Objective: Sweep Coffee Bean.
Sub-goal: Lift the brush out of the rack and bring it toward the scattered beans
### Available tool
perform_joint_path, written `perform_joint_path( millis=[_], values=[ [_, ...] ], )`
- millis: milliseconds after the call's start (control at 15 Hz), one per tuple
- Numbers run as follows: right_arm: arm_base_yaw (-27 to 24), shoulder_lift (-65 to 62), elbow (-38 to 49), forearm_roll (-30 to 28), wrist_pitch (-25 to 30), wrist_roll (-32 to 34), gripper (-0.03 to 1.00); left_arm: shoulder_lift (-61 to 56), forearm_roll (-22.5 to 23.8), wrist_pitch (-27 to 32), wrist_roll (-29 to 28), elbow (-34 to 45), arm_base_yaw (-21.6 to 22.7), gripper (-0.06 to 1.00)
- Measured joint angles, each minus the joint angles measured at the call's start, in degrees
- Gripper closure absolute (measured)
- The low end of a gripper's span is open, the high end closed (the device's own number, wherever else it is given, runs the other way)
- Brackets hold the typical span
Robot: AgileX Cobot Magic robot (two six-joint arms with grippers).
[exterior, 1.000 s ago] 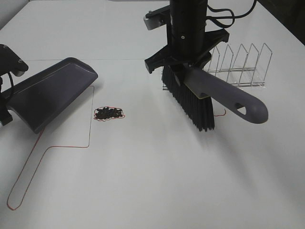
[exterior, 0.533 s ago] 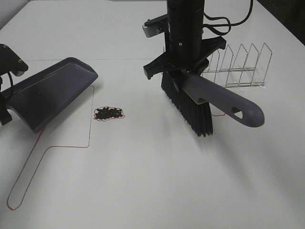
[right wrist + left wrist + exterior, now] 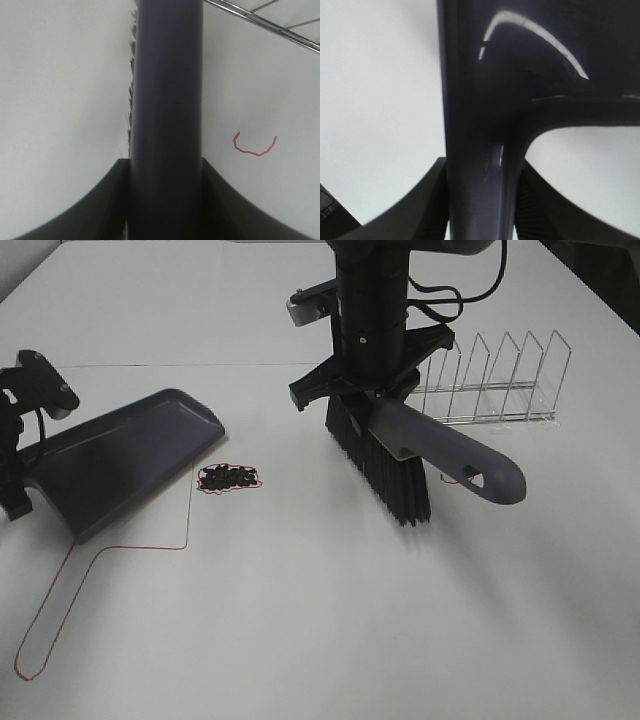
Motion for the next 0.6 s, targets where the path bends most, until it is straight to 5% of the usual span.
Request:
perform_joint_path(
  millis=[600],
  values=[
    [3.67, 8.71, -9.63, -0.06, 0.0, -4.3, 0.62, 1.32, -4.47, 3.27, 0.06, 0.0, -0.86, 0.61]
  ],
)
